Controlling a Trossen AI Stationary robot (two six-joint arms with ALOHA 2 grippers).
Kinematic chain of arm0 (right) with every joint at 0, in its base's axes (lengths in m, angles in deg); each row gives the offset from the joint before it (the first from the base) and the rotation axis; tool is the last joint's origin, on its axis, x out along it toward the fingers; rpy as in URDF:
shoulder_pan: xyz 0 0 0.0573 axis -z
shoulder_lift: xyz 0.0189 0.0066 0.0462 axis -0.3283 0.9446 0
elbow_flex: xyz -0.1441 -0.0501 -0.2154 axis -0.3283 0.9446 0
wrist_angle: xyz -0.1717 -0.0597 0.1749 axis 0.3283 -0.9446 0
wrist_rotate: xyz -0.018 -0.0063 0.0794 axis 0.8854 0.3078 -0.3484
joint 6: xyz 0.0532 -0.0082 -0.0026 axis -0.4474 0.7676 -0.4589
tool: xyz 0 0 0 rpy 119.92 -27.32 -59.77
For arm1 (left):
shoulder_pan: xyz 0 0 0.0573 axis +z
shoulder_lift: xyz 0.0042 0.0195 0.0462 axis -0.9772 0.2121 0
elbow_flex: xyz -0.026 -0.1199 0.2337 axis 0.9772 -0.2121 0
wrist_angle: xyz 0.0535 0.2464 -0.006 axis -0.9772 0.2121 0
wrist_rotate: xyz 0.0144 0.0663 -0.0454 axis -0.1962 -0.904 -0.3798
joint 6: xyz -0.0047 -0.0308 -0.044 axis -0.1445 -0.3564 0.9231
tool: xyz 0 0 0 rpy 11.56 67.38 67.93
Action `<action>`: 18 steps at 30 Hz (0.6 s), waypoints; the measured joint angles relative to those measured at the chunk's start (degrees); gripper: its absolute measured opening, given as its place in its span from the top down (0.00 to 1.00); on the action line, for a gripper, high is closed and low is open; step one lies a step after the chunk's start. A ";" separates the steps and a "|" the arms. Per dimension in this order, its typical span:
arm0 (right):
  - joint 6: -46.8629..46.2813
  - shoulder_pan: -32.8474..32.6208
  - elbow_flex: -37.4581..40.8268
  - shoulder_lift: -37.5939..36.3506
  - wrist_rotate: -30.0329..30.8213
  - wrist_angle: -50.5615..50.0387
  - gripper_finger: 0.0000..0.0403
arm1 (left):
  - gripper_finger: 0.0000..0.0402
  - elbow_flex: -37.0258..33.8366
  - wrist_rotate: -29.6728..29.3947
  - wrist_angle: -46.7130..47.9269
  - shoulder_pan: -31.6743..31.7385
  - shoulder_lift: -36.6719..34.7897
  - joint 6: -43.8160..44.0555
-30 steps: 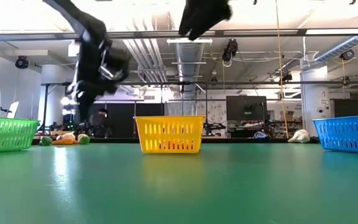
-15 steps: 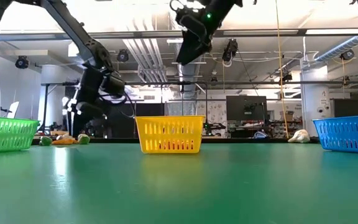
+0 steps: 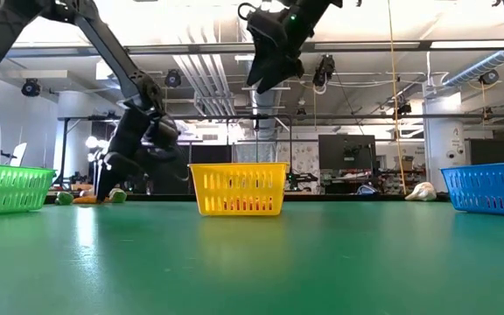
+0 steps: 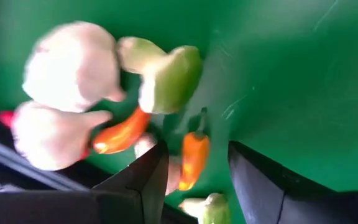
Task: Sort produce into baskets
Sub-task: Put the yellow chili pepper into the yellow bin
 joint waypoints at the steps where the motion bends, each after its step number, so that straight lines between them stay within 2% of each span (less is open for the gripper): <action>1: -1.04 -0.27 0.00 0.00 0.00 -0.22 0.44 | 0.63 -0.25 0.51 0.11 -0.03 0.28 0.30; 5: -4.88 -1.69 0.00 0.00 0.06 -2.22 0.44 | 0.71 -0.66 0.48 0.42 -0.43 0.83 2.18; 11: -9.60 -4.86 0.00 0.00 0.07 -5.91 0.44 | 0.96 -1.66 1.92 0.33 -0.44 -0.08 3.65; 14: -12.02 -6.90 0.00 -0.13 0.52 -8.54 0.44 | 0.96 -1.94 3.37 1.00 -1.21 -1.91 4.46; 18: -17.47 -9.94 0.00 -0.66 0.71 -12.98 0.44 | 0.99 -2.05 7.88 3.12 -5.22 -9.07 7.56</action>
